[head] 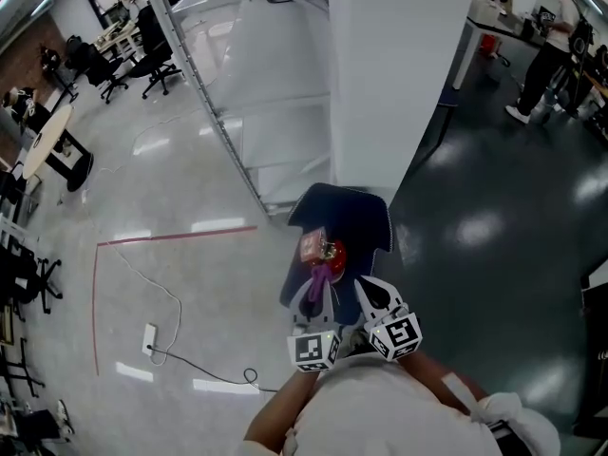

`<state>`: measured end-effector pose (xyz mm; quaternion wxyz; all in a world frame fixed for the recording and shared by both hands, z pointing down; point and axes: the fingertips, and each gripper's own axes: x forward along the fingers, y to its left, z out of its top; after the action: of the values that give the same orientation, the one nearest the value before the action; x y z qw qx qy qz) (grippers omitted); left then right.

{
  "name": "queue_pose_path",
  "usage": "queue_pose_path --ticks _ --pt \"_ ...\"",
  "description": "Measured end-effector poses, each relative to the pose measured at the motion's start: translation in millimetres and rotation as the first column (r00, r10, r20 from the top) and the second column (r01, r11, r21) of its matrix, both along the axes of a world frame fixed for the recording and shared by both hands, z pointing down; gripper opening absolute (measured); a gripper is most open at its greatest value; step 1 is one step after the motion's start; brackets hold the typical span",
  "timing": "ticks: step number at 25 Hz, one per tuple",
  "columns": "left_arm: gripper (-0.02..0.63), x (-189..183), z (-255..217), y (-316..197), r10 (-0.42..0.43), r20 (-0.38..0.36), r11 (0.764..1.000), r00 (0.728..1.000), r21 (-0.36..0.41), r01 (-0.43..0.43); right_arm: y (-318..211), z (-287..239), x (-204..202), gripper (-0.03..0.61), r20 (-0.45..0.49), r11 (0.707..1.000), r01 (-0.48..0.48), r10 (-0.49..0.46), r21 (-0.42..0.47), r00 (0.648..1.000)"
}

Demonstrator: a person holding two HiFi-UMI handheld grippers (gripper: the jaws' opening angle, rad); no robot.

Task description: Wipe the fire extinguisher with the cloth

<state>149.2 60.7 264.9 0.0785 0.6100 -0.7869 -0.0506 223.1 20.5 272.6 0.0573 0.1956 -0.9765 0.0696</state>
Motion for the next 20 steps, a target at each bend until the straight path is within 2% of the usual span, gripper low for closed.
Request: queue_pose_path --ticks 12,20 --pt "0.051 2 8 -12 0.028 -0.003 0.999 1.0 -0.029 -0.028 -15 2 -6 0.012 -0.004 1.0 -0.012 0.012 0.002 1.0" --pt "0.051 0 6 -9 0.032 -0.004 0.999 0.999 -0.015 -0.032 -15 6 -4 0.012 -0.009 1.0 -0.008 0.008 -0.008 1.0"
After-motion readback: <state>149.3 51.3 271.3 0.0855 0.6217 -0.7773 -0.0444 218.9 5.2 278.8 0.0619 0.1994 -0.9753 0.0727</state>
